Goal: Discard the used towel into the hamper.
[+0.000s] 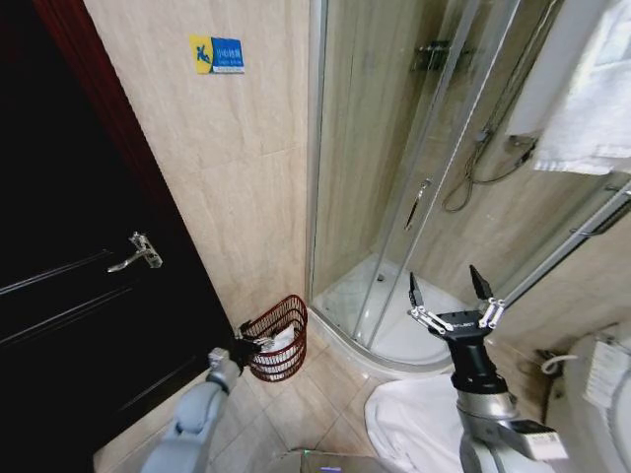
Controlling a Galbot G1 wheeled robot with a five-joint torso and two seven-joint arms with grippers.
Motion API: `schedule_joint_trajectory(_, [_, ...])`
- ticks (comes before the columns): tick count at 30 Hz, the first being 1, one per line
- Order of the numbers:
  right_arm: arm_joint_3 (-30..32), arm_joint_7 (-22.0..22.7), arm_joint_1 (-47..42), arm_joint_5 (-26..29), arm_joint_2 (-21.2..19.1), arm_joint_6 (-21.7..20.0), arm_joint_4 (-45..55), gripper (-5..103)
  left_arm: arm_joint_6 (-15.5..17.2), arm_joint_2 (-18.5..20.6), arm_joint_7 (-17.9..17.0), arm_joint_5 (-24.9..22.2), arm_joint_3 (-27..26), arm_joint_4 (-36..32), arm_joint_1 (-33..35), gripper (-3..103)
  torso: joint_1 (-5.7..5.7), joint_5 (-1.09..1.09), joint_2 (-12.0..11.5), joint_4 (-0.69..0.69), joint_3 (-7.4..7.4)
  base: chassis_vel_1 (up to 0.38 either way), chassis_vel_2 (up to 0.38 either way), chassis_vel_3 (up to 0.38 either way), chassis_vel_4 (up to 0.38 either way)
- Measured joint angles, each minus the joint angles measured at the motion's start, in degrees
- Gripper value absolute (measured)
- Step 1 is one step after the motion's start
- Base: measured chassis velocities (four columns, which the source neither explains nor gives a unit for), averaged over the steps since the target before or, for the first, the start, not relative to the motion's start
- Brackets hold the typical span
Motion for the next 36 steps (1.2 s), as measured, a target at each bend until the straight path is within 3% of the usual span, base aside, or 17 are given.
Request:
schedule_joint_trajectory(4, [-0.3,1.1,0.8,0.0,-0.2,-1.4,0.1,100,1.1,-3.8,-0.6,-0.7,-1.2,-9.7,3.8,102,0.00,0.00,0.0,-0.01,0.00,0.000,0.000,0.000,0.000])
schedule_joint_trajectory(5, [-0.3,1.5,0.9,0.0,-0.2,-1.8,0.1,100,1.4,-5.5,-0.6,-0.6,-1.1,-12.8,5.0,99,0.00,0.01,0.0,0.00,0.00,0.000,0.000,0.000,0.000])
schedule_joint_trajectory(8, [-0.1,2.3,0.9,-0.1,-0.3,-2.3,0.4,100,1.5,-7.9,-0.6,-0.2,-0.6,-16.9,6.3,92,0.00,0.01,0.0,-0.01,0.00,0.000,0.000,0.000,0.000])
schedule_joint_trajectory(16, [0.1,4.0,0.2,-0.4,0.1,-3.2,2.3,100,2.0,-11.2,-1.2,1.4,0.2,-24.1,8.4,96,0.01,0.01,0.0,-0.01,0.01,0.000,0.000,0.000,0.000])
schedule_joint_trajectory(27, [0.2,4.6,-0.8,-0.6,1.5,-3.3,2.4,100,1.5,-11.4,-4.6,1.9,2.1,-26.2,10.4,98,0.01,0.01,0.0,-0.01,0.01,0.000,0.000,0.000,0.000])
schedule_joint_trajectory(33, [0.4,4.7,-1.2,-0.6,1.8,-3.3,2.4,100,1.0,-11.4,-5.6,2.3,2.4,-25.9,10.9,93,0.01,0.01,0.0,-0.01,0.01,0.000,0.000,0.000,0.000])
schedule_joint_trajectory(36, [0.4,4.7,-1.2,-0.6,1.8,-3.3,2.4,100,0.9,-11.3,-5.5,3.0,2.4,-25.8,10.9,97,0.01,0.00,0.0,-0.01,0.01,0.000,0.000,0.000,0.000])
